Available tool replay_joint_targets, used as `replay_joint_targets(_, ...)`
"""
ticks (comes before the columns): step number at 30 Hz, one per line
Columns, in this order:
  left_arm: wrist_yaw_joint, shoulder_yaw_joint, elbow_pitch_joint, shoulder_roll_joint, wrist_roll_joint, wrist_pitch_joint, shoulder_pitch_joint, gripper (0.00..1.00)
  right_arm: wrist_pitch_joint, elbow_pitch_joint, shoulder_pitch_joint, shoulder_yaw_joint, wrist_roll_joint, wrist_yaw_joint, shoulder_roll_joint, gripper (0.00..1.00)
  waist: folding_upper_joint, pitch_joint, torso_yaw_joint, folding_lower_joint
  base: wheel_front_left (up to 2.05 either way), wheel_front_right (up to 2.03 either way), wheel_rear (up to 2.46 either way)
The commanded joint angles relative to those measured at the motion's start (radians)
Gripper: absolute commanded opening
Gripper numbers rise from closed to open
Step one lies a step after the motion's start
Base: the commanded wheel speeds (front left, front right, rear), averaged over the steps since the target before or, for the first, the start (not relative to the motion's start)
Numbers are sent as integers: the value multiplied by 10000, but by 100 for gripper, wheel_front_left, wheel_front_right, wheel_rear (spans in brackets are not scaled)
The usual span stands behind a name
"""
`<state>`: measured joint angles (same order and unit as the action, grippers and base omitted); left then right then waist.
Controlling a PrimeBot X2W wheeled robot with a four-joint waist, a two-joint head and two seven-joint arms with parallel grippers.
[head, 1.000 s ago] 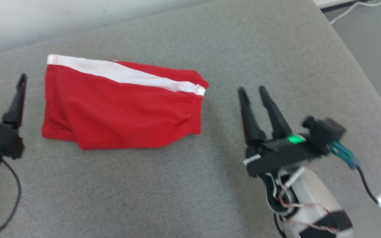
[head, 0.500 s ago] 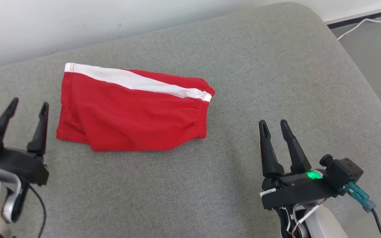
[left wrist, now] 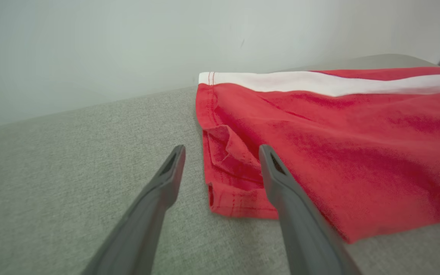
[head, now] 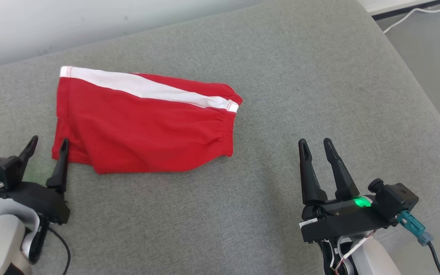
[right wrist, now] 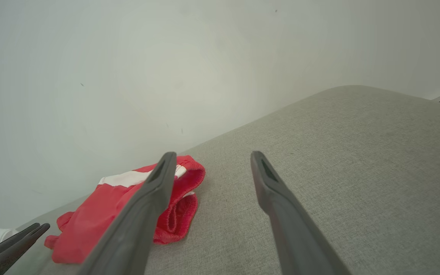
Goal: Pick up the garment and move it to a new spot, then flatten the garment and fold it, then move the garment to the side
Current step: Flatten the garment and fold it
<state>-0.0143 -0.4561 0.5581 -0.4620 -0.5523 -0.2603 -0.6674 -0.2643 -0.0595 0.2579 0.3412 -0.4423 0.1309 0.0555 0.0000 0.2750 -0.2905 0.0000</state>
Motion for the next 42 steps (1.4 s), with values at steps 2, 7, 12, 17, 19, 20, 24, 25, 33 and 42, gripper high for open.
replay_joint_targets(2, 131, 98, 365, 31, 152, -31, -194, 100, -27, -5, 94, 28, 42, -2, -23, 100, 0, 135, -125, 0, 0, 0, 0)
replay_joint_targets(7, 374, 231, 1078, 156, 263, -31, -512, 100, -27, -23, 158, 88, 55, -2, -39, 100, 0, 336, -280, 0, 0, 0, 0)
replay_joint_targets(12, 510, 272, 1684, 327, 445, -30, -736, 100, -27, -49, 182, 98, 68, -2, -49, 100, 0, 493, -415, 0, 0, 0, 0)
replay_joint_targets(17, 746, 47, 2357, 602, 518, -28, -863, 49, -27, -95, 178, 91, 57, -2, -59, 100, 0, 497, -454, 0, 0, 0, 0)
replay_joint_targets(19, 832, -49, 2554, 678, 563, -18, -930, 0, -27, -105, 187, 94, 56, -2, -62, 100, 0, 464, -441, 0, 0, 0, 0)
replay_joint_targets(20, 837, -91, 2634, 704, 605, -18, -952, 0, -27, -95, 203, 116, 30, -2, -62, 100, 0, 442, -430, 0, 0, 0, 0)
replay_joint_targets(24, 924, -213, 2729, 837, 756, -18, -1096, 0, -27, -95, 185, 154, -20, -2, -61, 100, 0, 289, -343, 0, 0, 0, 0)
replay_joint_targets(25, 933, -210, 2706, 872, 777, -18, -1084, 0, -27, -96, 163, 163, -31, -2, -62, 100, 0, 237, -317, 0, 0, 0, 0)
replay_joint_targets(33, 750, -161, 2340, 1075, 964, -29, -639, 0, -27, -271, -29, 156, -4, -2, -59, 100, 0, -320, -47, 0, 0, 0, 0)
replay_joint_targets(42, 497, 185, 1683, 1464, 980, -30, 422, 0, -27, -485, -341, 63, -51, -2, -28, 100, 0, -1156, 394, 0, 0, 0, 0)
